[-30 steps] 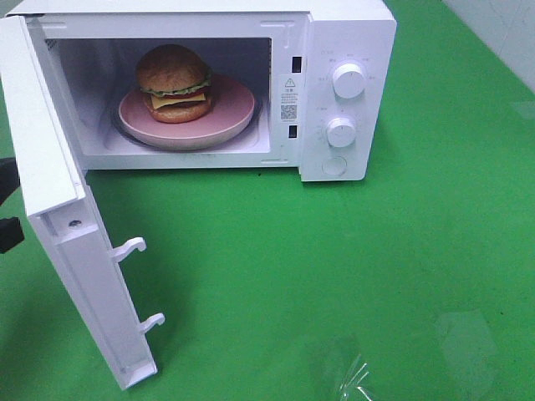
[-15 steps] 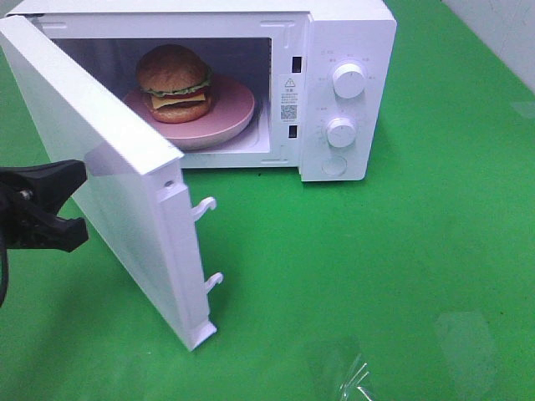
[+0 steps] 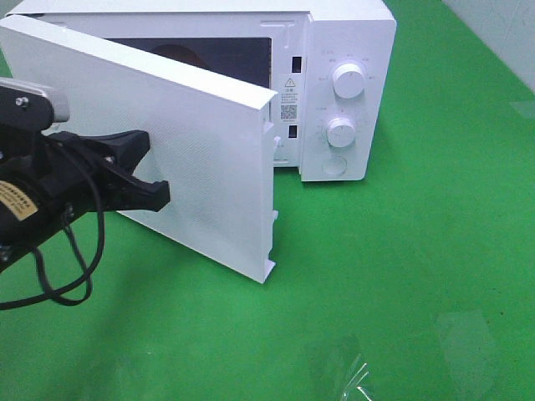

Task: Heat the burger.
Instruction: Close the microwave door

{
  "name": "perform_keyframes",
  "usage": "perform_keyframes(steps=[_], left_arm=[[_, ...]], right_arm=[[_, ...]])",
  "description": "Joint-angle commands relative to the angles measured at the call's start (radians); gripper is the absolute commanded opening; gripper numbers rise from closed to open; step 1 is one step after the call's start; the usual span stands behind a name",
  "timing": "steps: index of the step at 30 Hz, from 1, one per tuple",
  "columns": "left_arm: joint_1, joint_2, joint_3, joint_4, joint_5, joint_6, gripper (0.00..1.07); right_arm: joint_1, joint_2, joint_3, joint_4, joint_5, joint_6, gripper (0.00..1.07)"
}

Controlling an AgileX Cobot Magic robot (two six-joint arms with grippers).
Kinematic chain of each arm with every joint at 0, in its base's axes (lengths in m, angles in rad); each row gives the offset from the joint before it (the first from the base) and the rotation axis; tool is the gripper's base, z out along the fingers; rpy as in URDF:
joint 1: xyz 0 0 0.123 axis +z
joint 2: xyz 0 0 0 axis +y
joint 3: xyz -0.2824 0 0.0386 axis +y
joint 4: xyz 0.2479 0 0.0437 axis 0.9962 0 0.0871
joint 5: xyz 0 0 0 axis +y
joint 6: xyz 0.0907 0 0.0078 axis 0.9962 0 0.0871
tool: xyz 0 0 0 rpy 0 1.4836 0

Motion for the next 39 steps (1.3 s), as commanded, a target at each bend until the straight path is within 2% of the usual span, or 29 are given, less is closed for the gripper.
perform_keyframes(steps=[1,2,3,5,6,7,9,12,16,19,23,33,39], left_arm=[[-0.040,0.041,-0.094,-0.092,0.041,0.042,0.00],[-0.040,0.041,-0.094,-0.092,0.041,0.042,0.00],[-0.051,0.060,-0.139,-0.118,0.074,0.064,0.00],[-0.057,0.068,-0.159,-0.127,0.092,0.075,0.00],[-0.067,0.088,-0.208,-0.149,0.118,0.103,0.00],[-0.067,0.088,-0.208,-0.149,0.118,0.103,0.00],[-0.073,0.124,-0.295,-0.189,0.156,0.130,0.00],[-0.073,0.133,-0.317,-0.196,0.171,0.130,0.00],[-0.073,0.194,-0.427,-0.214,0.193,0.130,0.00],[-0.073,0.206,-0.445,-0.214,0.200,0.130,0.00],[-0.073,0.267,-0.539,-0.222,0.218,0.130,0.00],[-0.073,0.334,-0.639,-0.252,0.229,0.130,0.00],[-0.030,0.365,-0.694,-0.267,0.241,0.130,0.00]], right_arm=[[-0.007,-0.026,0.003,0.004,-0.010,-0.003,0.64],[-0.007,-0.026,0.003,0.004,-0.010,-0.003,0.64],[-0.007,-0.026,0.003,0.004,-0.010,-0.003,0.64],[-0.007,-0.026,0.003,0.004,-0.010,-0.003,0.64],[-0.007,-0.026,0.003,0.004,-0.010,-0.003,0.64],[-0.007,-0.026,0.003,0.004,-0.010,-0.003,0.64],[-0.007,-0.026,0.003,0.004,-0.010,-0.003,0.64],[-0.007,-0.026,0.003,0.004,-0.010,-0.003,0.64],[-0.007,-0.026,0.003,0.004,-0.010,-0.003,0.64],[-0.007,-0.026,0.003,0.004,-0.010,-0.003,0.64],[-0.007,-0.026,0.003,0.004,-0.010,-0.003,0.64],[-0.007,-0.026,0.003,0.004,-0.010,-0.003,0.64],[-0.007,-0.026,0.003,0.004,-0.010,-0.003,0.64]])
